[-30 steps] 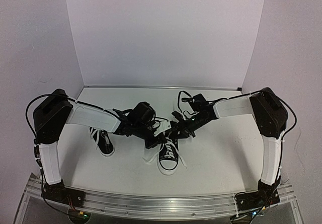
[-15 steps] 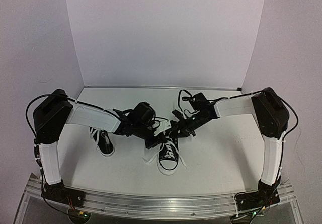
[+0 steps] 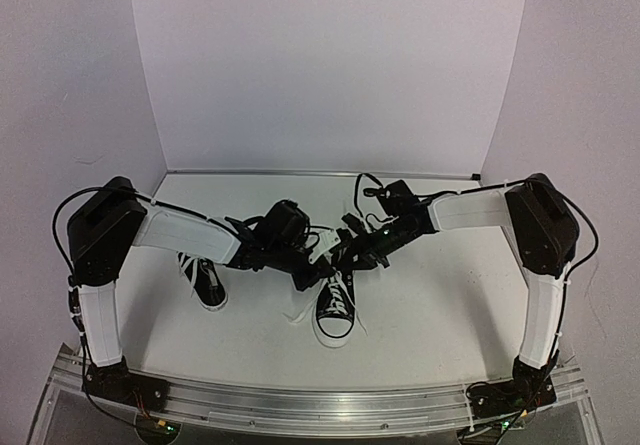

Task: Tie the shoes

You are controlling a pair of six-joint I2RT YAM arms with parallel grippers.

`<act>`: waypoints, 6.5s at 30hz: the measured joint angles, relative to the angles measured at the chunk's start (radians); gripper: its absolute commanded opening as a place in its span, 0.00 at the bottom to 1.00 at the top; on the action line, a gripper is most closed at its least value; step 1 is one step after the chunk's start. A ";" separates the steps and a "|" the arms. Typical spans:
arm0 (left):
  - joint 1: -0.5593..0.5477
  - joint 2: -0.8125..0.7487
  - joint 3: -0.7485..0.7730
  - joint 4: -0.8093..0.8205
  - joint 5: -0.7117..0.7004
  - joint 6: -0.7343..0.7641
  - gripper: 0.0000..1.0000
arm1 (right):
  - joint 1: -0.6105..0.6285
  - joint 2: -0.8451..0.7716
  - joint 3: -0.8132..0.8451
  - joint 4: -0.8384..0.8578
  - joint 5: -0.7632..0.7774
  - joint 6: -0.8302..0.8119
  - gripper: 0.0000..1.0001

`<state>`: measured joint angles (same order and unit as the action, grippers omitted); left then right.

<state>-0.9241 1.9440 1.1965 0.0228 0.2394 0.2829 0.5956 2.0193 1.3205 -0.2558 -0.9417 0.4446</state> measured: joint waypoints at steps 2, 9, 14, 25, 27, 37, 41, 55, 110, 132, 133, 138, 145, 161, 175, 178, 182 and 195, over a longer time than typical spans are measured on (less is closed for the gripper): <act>0.000 0.008 0.000 0.009 0.000 -0.013 0.00 | 0.002 0.000 0.000 0.000 -0.002 0.000 0.00; -0.007 0.044 -0.004 0.053 0.000 -0.092 0.00 | 0.012 0.000 0.000 0.000 -0.007 0.001 0.00; -0.007 0.044 -0.058 0.160 0.002 -0.207 0.00 | 0.014 0.000 -0.001 0.001 -0.007 0.002 0.00; -0.007 0.060 -0.179 0.415 0.038 -0.460 0.00 | 0.018 0.000 -0.056 0.024 -0.014 0.001 0.03; -0.006 0.068 -0.186 0.448 0.043 -0.494 0.00 | 0.019 0.000 -0.069 0.023 -0.016 0.000 0.11; -0.006 0.086 -0.187 0.532 0.056 -0.572 0.00 | -0.007 -0.062 -0.086 0.015 -0.031 -0.002 0.32; -0.006 0.086 -0.188 0.534 0.055 -0.571 0.00 | -0.043 -0.092 -0.086 0.016 -0.023 -0.001 0.28; -0.005 0.086 -0.205 0.539 0.057 -0.570 0.00 | -0.048 -0.059 -0.109 0.016 0.039 0.019 0.21; -0.002 0.086 -0.217 0.566 0.080 -0.571 0.00 | -0.045 0.013 -0.213 0.331 -0.142 0.211 0.00; 0.005 -0.002 -0.272 0.496 0.074 -0.517 0.00 | -0.045 0.013 -0.229 0.331 -0.122 0.215 0.22; 0.005 -0.002 -0.272 0.497 0.075 -0.517 0.00 | -0.045 0.013 -0.229 0.331 -0.122 0.217 0.23; 0.005 0.002 -0.271 0.503 0.076 -0.518 0.00 | -0.045 0.013 -0.229 0.334 -0.124 0.218 0.24; 0.005 0.027 -0.267 0.520 0.081 -0.519 0.00 | -0.045 0.013 -0.221 0.333 -0.127 0.222 0.18; 0.008 0.067 -0.234 0.548 0.101 -0.519 0.00 | -0.038 0.027 -0.202 0.336 -0.140 0.226 0.22; 0.009 0.074 -0.233 0.562 0.110 -0.518 0.00 | -0.111 -0.013 -0.231 0.341 -0.121 0.244 0.21; 0.009 0.077 -0.228 0.565 0.119 -0.518 0.00 | -0.122 -0.014 -0.252 0.343 -0.115 0.249 0.21; 0.009 0.096 -0.210 0.583 0.135 -0.517 0.00 | -0.117 -0.014 -0.266 0.341 -0.115 0.249 0.21; 0.009 0.125 -0.181 0.597 0.156 -0.518 0.00 | -0.095 -0.013 -0.269 0.380 -0.125 0.271 0.19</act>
<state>-0.9154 2.0686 1.0151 0.6194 0.3950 -0.2356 0.5009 2.0060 1.0513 0.1243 -1.0666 0.7153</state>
